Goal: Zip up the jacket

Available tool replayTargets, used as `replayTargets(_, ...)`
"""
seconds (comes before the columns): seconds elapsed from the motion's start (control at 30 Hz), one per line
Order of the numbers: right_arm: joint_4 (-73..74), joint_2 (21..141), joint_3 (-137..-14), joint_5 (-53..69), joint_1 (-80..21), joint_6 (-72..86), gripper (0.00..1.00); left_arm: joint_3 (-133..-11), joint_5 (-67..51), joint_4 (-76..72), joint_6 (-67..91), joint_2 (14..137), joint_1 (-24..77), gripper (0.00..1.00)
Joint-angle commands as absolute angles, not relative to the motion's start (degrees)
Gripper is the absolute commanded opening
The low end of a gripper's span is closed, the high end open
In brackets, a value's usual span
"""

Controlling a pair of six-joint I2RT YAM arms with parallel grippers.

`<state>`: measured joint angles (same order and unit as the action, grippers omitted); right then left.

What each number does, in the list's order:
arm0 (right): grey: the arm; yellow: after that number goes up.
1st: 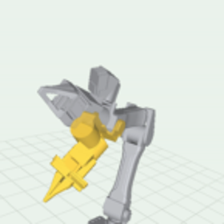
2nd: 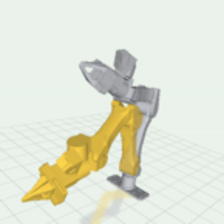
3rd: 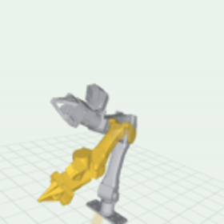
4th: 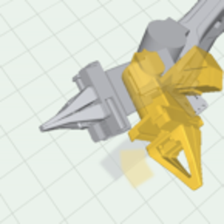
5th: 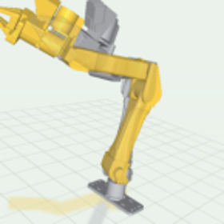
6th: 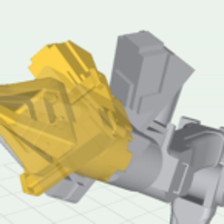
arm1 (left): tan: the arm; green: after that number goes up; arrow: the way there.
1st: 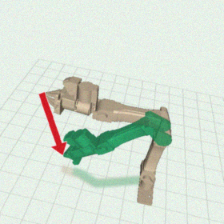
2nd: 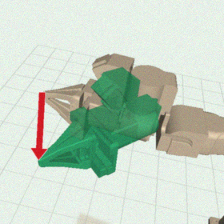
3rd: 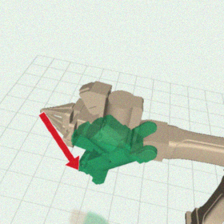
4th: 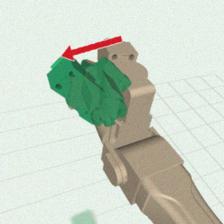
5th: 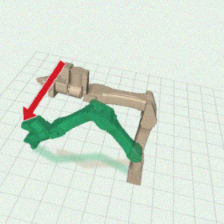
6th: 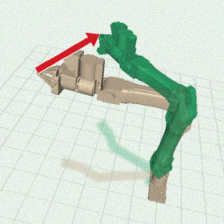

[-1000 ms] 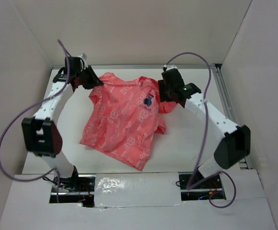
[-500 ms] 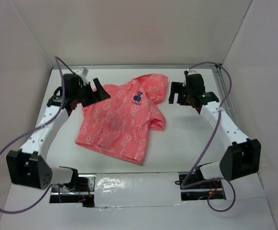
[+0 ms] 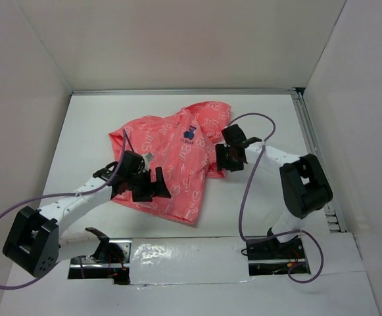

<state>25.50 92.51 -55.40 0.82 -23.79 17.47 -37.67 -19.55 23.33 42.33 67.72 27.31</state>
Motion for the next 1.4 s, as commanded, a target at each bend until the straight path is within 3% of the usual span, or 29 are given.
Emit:
replayTargets(0.0, 23.7, 97.2, -63.0, -7.89, -24.17, 22.76, 0.54, -39.72, -16.53, 20.47, 43.94, 68.99, 27.42, 0.99)
replayTargets(0.07, 29.66, 98.0, -68.19, -16.23, -25.04, 25.13, 0.05, -40.78, -14.34, 21.62, 44.29, 70.74, 27.33, 0.99)
replayTargets(0.1, 33.45, 96.0, -71.16, -23.39, -25.92, 24.96, 0.0, -41.04, -13.11, 21.62, 44.38, 71.62, 27.07, 0.99)
replayTargets(0.3, 52.98, 88.43, -86.72, -51.56, -35.74, 25.58, 0.0, -41.22, -14.24, 20.13, 44.12, 72.86, 24.87, 0.99)
replayTargets(0.53, 54.92, 89.01, -80.96, -62.21, -44.72, 21.87, 0.21, -42.89, -12.05, 22.76, 44.91, 71.72, 24.43, 0.99)
replayTargets(0.57, 58.15, 90.25, -80.6, -62.14, -44.74, 24.41, 0.31, -42.89, -11.34, 23.37, 45.26, 71.54, 24.35, 0.99)
replayTargets(0.7, 60.03, 91.24, -75.52, -54.17, -38.95, 39.07, 0.5, -42.36, -10.02, 26.71, 47.19, 72.42, 21.98, 0.99)
replayTargets(0.77, 59.94, 89.22, -73.22, -50.56, -33.85, 44.18, 0.69, -41.75, -9.32, 27.77, 48.43, 73.82, 20.39, 0.99)
replayTargets(0.87, 54.53, 81.5, -64.89, -43.87, -30.86, 47.72, 0.88, -40.26, -9.67, 27.07, 48.6, 74.88, 19.34, 0.99)
replayTargets(0.97, 49.94, 68.35, -55.23, -35.45, -28.92, 47.56, 0.98, -39.9, -10.19, 25.76, 48.08, 75.93, 18.72, 0.99)
replayTargets(1.07, 42.03, 59.53, -46.37, -19.99, -28.04, 42.65, 1.0, -40.25, -11.33, 23.47, 46.76, 77.69, 18.81, 0.98)
replayTargets(1.17, 36.22, 47.42, -37.22, -6.27, -28.74, 41.75, 1.0, -40.34, -13.0, 21.54, 45.88, 79.62, 19.51, 0.82)
replayTargets(1.2, 35.43, 45.55, -35.44, -3.8, -29.09, 42.1, 1.0, -39.82, -13.7, 21.01, 45.44, 80.15, 19.95, 0.69)
replayTargets(1.27, 33.76, 41.86, -30.78, 1.13, -29.97, 43.15, 1.0, -39.12, -16.07, 18.55, 45.09, 80.51, 20.65, 0.57)
replayTargets(1.37, 33.66, 42.0, -27.52, 1.33, -31.46, 44.99, 1.0, -38.23, -17.23, 16.88, 45.35, 80.42, 21.71, 0.15)
